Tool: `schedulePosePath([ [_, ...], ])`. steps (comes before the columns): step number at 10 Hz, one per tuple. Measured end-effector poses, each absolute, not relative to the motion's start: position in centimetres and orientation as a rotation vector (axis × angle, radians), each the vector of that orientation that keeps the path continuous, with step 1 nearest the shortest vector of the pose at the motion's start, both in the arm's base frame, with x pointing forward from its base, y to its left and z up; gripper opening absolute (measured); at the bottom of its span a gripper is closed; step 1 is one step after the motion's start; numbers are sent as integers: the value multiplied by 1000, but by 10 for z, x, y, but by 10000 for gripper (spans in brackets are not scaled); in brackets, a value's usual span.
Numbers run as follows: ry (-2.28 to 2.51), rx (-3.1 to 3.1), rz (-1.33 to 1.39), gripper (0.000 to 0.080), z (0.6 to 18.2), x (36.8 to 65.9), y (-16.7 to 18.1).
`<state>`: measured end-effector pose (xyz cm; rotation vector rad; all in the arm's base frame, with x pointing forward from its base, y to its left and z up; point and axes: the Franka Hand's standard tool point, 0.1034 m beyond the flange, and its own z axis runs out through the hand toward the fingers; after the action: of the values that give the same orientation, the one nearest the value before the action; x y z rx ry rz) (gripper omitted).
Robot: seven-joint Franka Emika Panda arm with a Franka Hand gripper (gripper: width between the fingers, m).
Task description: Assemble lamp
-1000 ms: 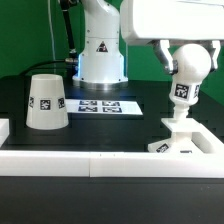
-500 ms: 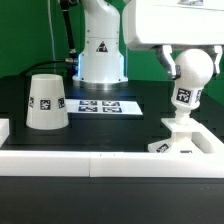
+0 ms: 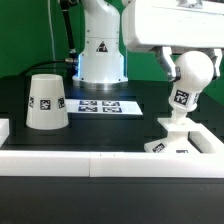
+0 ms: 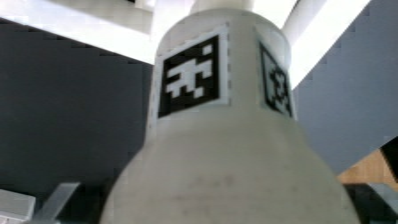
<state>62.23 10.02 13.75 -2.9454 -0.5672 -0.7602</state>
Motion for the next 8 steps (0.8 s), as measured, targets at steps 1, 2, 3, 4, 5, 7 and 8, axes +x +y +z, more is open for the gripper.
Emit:
schedulePosePath([
  [1,-562,-2942,-765,580,140,623,103],
  [2,-553,-2941,-770,580,141,623,104],
  [3,-551,-2943,-765,580,139,623,103],
  [4,-552,-2944,-780,580,139,624,101],
  [5,-550,-2943,-848,580,142,624,97],
  [7,-563,-2946,-920,580,144,613,91],
  [8,-565,-2949,-925,580,145,609,89],
])
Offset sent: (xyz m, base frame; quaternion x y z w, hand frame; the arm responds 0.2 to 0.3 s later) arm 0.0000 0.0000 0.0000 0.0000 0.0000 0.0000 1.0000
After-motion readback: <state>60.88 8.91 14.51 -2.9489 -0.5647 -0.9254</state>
